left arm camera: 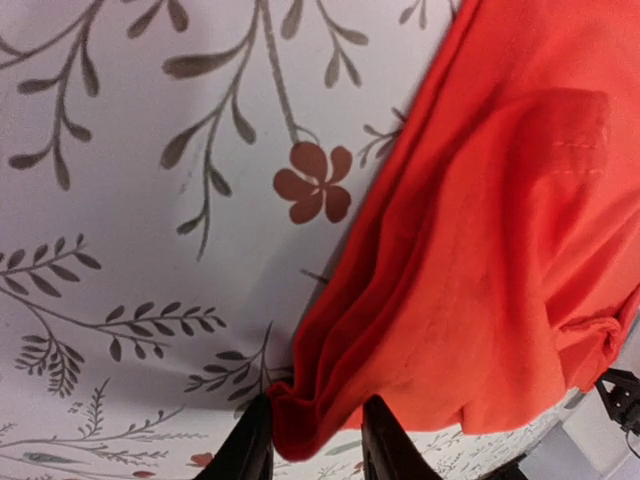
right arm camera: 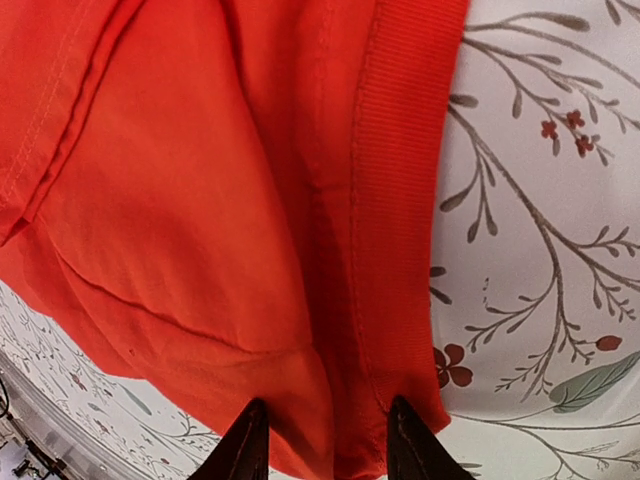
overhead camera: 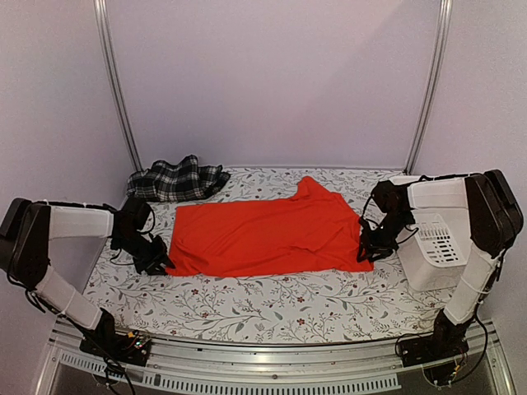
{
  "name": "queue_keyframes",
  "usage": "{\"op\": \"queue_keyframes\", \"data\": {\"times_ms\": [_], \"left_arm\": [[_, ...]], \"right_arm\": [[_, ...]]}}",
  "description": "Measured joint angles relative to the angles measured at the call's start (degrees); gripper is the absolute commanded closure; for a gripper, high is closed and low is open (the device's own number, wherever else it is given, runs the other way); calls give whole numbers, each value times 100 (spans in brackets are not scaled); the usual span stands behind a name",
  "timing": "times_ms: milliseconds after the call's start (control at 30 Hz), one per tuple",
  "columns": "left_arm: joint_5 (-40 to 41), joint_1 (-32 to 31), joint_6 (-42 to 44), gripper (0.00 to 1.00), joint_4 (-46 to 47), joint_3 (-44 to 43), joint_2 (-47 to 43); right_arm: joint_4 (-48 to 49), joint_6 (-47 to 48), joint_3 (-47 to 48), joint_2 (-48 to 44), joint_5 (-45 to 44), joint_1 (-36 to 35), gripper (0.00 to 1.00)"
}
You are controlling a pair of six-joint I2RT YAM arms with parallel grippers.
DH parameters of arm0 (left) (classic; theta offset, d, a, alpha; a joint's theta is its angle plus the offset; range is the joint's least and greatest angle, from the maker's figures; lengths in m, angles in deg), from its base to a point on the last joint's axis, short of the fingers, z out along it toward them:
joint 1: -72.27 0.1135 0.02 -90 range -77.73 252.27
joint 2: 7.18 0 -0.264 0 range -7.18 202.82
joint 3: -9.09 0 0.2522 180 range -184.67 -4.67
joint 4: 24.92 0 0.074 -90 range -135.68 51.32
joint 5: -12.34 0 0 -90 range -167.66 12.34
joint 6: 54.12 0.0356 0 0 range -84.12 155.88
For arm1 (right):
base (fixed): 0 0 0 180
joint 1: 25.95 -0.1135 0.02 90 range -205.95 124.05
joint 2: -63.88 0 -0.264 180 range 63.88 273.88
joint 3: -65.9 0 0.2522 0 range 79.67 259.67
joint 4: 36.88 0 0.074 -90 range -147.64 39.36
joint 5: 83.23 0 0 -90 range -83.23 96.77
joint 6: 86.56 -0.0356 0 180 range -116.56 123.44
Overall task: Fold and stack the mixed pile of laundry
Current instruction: Move the flattened T-shirt to the center of the board.
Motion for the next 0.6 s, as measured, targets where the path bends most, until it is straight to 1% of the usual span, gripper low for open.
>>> {"op": "queue_keyframes", "data": {"times_ms": [67, 133, 233, 267, 300, 433, 600], "left_arm": [[33, 0, 20, 77, -7, -24, 0], [57, -2, 26, 84, -7, -44, 4], [79, -2, 55, 96, -20, -66, 9], [85, -4, 98, 99, -46, -74, 9], [92, -4, 81, 100, -61, -81, 9], [214, -4, 144, 100, -304, -197, -7], [557, -2, 332, 100, -881, -546, -155]], "right_arm": [[-2, 11, -2, 4, 0, -7, 67], [-4, 35, -2, 4, 0, -17, 78], [-22, 22, -11, 2, 9, -22, 99], [-31, 46, -13, 2, 4, -22, 100], [-35, 66, -15, 2, 2, -22, 100], [-136, 15, -15, -35, -63, -22, 100], [-297, -26, -42, -313, -195, -22, 100]]}}
